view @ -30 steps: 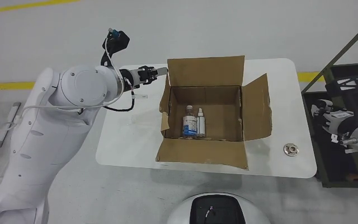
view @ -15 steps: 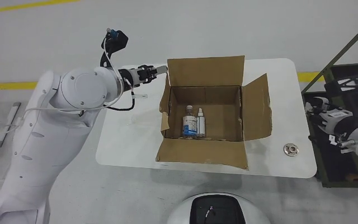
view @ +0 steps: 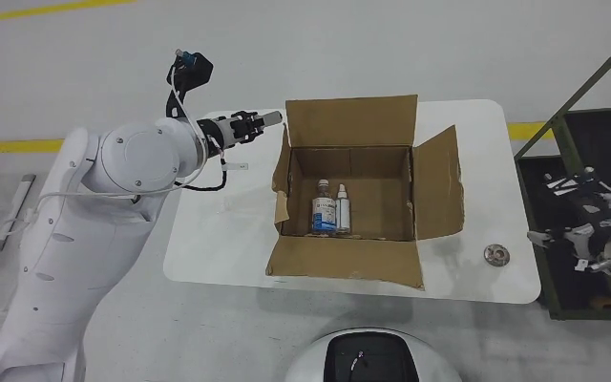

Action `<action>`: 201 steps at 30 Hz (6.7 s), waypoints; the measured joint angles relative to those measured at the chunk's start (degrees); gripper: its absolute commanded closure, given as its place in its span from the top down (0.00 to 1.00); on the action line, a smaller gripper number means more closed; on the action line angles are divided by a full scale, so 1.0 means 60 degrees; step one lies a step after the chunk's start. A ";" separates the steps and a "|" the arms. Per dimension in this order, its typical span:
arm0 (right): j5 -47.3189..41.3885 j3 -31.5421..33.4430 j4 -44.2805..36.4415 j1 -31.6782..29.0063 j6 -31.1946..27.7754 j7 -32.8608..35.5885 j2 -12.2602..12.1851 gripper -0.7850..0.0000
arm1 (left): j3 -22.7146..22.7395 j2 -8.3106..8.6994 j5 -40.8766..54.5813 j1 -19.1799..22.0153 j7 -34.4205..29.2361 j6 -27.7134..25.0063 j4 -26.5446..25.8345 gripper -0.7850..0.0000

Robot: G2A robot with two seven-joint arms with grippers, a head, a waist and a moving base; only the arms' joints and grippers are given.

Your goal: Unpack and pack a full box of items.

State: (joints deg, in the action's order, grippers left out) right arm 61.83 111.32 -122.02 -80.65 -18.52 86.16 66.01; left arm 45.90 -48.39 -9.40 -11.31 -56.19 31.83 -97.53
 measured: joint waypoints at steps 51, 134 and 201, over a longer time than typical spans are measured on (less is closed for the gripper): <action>0.1108 -0.3126 0.3139 0.0586 0.0692 -0.1733 -0.0467 0.51 | 0.0000 0.0000 0.0000 0.0000 0.0000 0.0000 0.0000 1.00; -0.7791 -0.2134 0.1554 0.3919 0.2939 -0.3557 -0.0926 0.00 | 0.0000 0.0000 0.0000 0.0000 0.0000 0.0000 0.0000 1.00; -0.0734 -1.2353 0.6544 0.7775 0.8188 -0.4350 0.0950 0.00 | 0.0000 0.0000 0.0000 0.0000 0.0000 0.0000 0.0000 1.00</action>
State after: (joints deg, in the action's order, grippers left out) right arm 57.43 37.21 -82.75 -34.00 30.61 60.06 71.71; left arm 45.90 -48.39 -9.40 -11.31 -56.19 31.83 -97.53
